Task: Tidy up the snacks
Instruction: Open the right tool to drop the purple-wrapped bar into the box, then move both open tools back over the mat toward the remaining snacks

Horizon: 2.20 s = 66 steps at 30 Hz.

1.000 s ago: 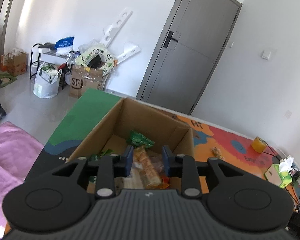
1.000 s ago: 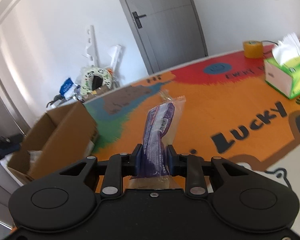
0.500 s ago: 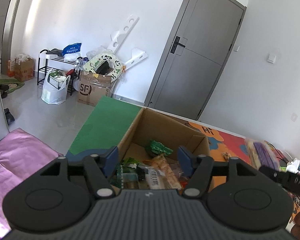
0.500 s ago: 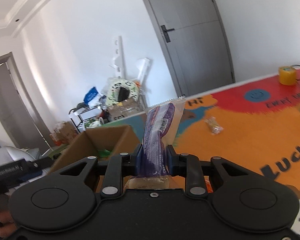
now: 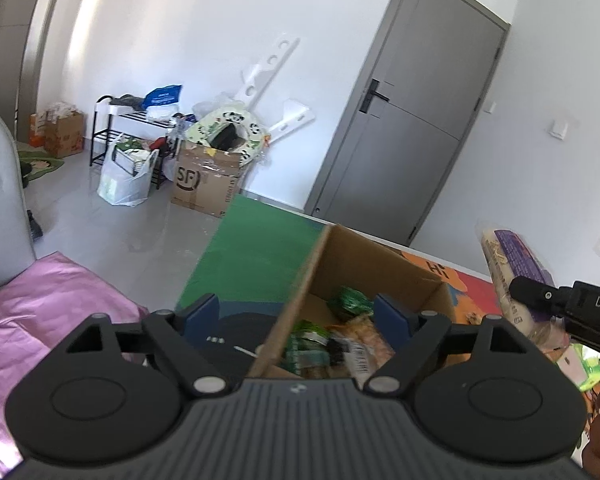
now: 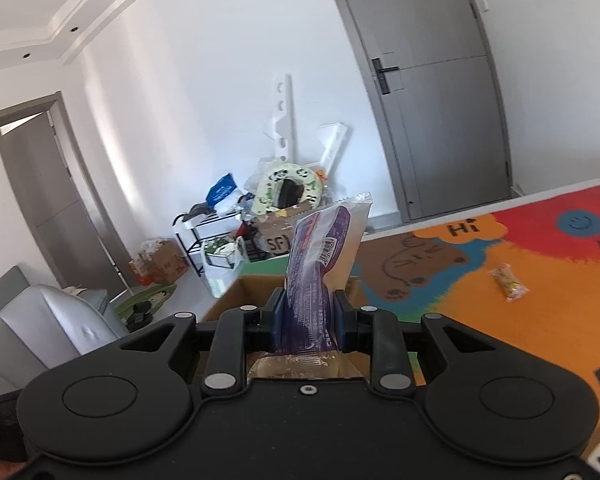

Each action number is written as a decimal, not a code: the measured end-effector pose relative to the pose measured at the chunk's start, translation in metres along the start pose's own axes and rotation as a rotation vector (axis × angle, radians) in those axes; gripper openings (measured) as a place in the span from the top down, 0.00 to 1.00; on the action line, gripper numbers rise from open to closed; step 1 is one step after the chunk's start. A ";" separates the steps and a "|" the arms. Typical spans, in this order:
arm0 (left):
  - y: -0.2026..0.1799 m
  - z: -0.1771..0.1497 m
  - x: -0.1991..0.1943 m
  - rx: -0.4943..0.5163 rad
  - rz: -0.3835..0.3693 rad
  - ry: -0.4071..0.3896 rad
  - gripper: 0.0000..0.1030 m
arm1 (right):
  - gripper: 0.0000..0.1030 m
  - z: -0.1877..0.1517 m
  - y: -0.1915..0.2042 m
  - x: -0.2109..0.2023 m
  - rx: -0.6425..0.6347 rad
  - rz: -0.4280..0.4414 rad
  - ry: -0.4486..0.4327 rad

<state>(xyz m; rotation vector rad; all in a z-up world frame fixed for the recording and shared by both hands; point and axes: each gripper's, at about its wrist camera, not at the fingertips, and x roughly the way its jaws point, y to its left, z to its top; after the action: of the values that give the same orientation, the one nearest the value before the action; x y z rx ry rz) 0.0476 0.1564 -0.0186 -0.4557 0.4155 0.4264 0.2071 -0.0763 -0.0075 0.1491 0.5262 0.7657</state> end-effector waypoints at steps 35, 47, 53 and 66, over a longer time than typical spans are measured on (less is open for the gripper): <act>-0.060 -0.012 -0.013 0.056 -0.111 0.003 0.18 | 0.02 -0.021 -0.047 -0.057 0.059 -0.090 -0.035; -0.116 -0.033 -0.013 0.131 -0.202 0.040 0.18 | 0.00 -0.033 -0.097 -0.104 0.117 -0.164 -0.059; -0.141 -0.044 -0.009 0.167 -0.225 0.061 0.18 | 0.00 -0.035 -0.119 -0.119 0.133 -0.210 -0.066; -0.182 -0.063 0.019 0.223 -0.248 0.119 0.17 | 0.00 -0.043 -0.173 -0.127 0.209 -0.260 -0.069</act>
<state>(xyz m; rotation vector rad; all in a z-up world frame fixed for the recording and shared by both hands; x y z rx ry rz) 0.1327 -0.0178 -0.0191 -0.3111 0.5086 0.1105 0.2161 -0.2912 -0.0486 0.2939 0.5470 0.4497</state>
